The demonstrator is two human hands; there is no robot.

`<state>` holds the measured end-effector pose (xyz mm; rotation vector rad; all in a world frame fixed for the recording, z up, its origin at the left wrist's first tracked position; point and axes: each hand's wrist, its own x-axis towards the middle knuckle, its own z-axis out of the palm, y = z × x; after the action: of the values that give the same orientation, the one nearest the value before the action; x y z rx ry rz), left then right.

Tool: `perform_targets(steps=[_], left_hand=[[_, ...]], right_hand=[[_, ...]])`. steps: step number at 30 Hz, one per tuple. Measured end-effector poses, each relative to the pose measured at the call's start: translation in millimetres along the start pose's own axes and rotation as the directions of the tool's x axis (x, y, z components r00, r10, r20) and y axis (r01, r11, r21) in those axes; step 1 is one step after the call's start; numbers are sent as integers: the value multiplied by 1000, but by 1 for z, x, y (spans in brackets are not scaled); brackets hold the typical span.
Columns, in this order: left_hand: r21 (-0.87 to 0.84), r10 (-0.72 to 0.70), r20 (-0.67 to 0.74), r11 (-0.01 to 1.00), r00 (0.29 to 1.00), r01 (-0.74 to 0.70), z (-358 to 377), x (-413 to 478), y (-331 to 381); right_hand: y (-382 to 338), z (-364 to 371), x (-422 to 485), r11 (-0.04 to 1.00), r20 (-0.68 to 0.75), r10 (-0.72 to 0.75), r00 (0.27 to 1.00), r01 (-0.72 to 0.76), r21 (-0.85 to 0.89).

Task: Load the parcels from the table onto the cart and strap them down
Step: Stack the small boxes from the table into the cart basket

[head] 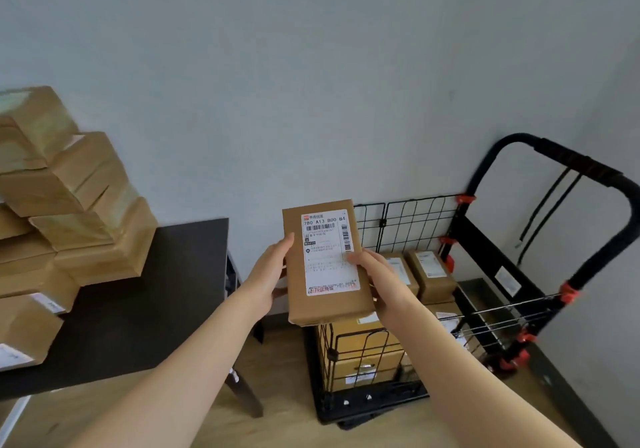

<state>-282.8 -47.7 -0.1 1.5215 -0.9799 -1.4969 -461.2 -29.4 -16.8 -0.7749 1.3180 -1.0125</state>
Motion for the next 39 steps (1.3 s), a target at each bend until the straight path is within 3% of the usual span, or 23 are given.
perform_targets(steps=[11, 19, 27, 33, 39], left_hand=[[87, -70, 269, 995, 961, 48, 119, 103, 25], [150, -208, 293, 974, 933, 170, 217, 172, 13], [204, -368, 225, 923, 902, 326, 272, 241, -50], [197, -578, 145, 812, 803, 549, 304, 282, -123], [176, -686, 45, 721, 726, 670, 326, 316, -186]], right_hand=[[-36, -108, 76, 1000, -137, -5, 991, 4, -8], [-34, -183, 148, 991, -279, 131, 951, -135, 4], [13, -250, 222, 937, -270, 337, 902, -350, -1], [63, -288, 275, 844, -211, 513, 832, -534, -54], [110, -321, 328, 670, -136, 716, 685, -728, -141]])
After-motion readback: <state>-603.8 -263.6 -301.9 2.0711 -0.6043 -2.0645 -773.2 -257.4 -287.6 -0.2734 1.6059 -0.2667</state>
